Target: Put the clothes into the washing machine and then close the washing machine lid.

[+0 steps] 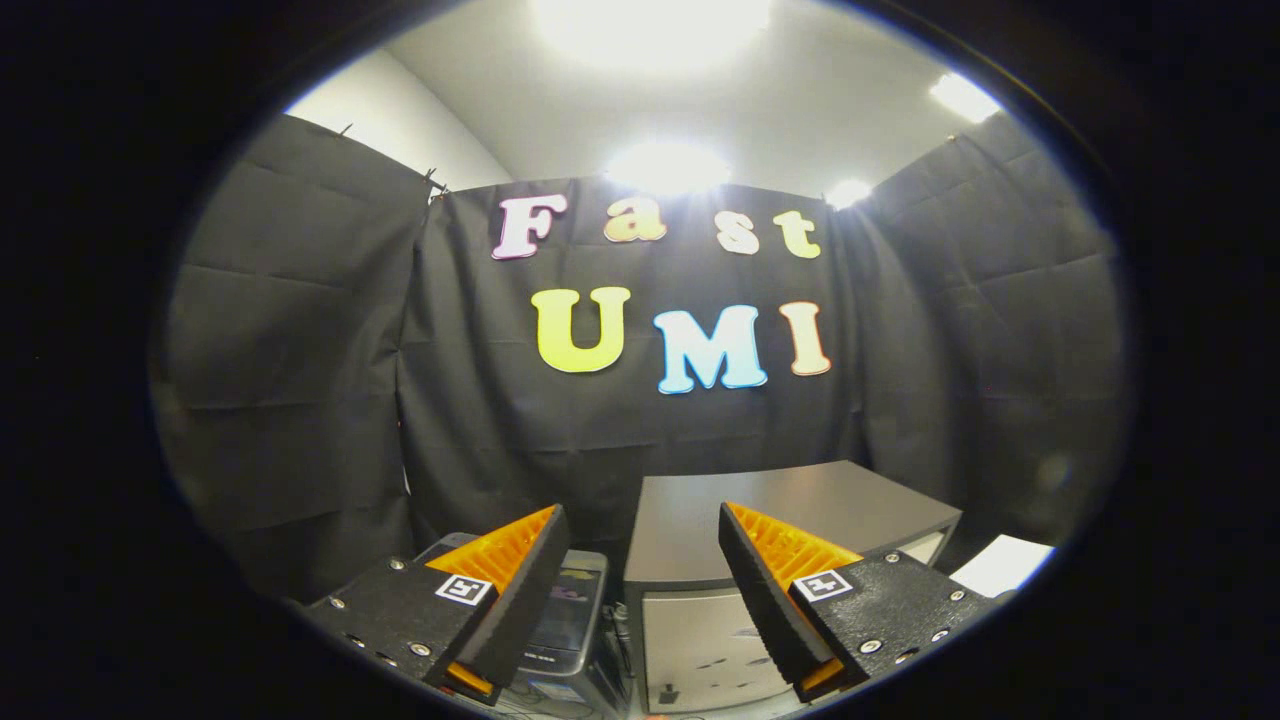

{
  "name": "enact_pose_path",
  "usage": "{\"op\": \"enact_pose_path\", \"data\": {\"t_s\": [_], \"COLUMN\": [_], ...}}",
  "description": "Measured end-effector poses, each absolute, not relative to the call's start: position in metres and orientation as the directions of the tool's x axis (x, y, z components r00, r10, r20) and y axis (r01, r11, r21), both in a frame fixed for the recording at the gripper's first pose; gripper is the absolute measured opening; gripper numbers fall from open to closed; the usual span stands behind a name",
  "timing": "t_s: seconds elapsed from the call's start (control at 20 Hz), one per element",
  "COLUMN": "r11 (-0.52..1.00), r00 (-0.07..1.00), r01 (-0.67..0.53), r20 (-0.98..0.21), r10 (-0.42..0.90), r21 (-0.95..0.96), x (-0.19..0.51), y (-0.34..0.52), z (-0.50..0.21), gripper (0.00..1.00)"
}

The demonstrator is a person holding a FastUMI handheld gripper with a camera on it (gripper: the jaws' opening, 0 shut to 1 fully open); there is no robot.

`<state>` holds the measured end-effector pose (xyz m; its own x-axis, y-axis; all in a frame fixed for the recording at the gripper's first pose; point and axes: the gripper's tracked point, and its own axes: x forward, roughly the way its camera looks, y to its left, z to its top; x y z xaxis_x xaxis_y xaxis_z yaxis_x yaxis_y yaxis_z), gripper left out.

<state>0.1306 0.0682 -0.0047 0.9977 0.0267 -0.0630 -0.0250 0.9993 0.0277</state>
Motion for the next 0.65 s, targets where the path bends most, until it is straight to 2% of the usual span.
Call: {"op": "enact_pose_path", "data": {"t_s": [0.65], "r11": [0.998], "r00": [0.996], "r01": [0.052], "r20": [-0.071], "r10": [-0.05], "r21": [0.027], "x": [0.048], "y": [-0.016], "z": [-0.004], "gripper": [0.94]}}
